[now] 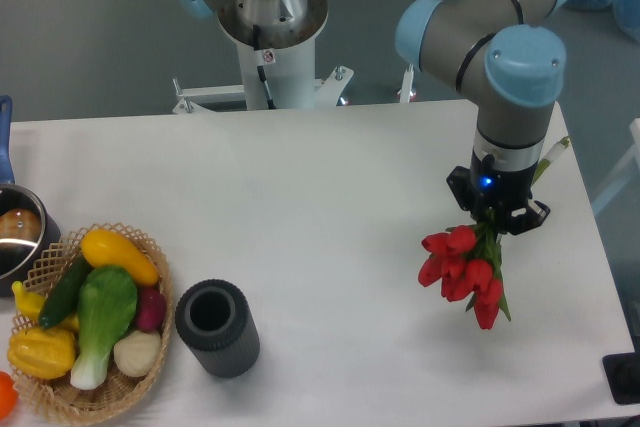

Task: Insert the flowers into the vase
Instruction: 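Swing the gripper holding the red tulips toward the grey vase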

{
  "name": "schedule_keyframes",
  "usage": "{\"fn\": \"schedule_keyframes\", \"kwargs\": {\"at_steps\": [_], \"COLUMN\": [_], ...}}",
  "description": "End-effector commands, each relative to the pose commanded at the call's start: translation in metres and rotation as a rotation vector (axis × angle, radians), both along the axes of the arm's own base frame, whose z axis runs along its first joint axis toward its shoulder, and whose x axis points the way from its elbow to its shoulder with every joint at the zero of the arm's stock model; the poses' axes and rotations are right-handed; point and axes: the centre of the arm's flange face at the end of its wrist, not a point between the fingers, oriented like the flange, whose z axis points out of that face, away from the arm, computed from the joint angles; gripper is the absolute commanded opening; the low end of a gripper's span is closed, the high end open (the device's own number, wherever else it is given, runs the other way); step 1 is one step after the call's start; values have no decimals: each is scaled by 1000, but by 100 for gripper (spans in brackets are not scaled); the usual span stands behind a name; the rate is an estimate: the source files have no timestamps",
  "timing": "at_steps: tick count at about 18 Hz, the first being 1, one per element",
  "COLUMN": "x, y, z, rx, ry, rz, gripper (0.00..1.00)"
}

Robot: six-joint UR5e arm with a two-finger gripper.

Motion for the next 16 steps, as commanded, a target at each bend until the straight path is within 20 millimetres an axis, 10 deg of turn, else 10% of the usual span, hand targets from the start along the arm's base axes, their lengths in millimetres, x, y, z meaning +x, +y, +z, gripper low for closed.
{"fn": "schedule_keyframes", "kwargs": {"at_steps": [16], "x": [40], "y": [27], "z": [74], "rx": [544], "ry": [-187], "rz": [44], "gripper": [0]}}
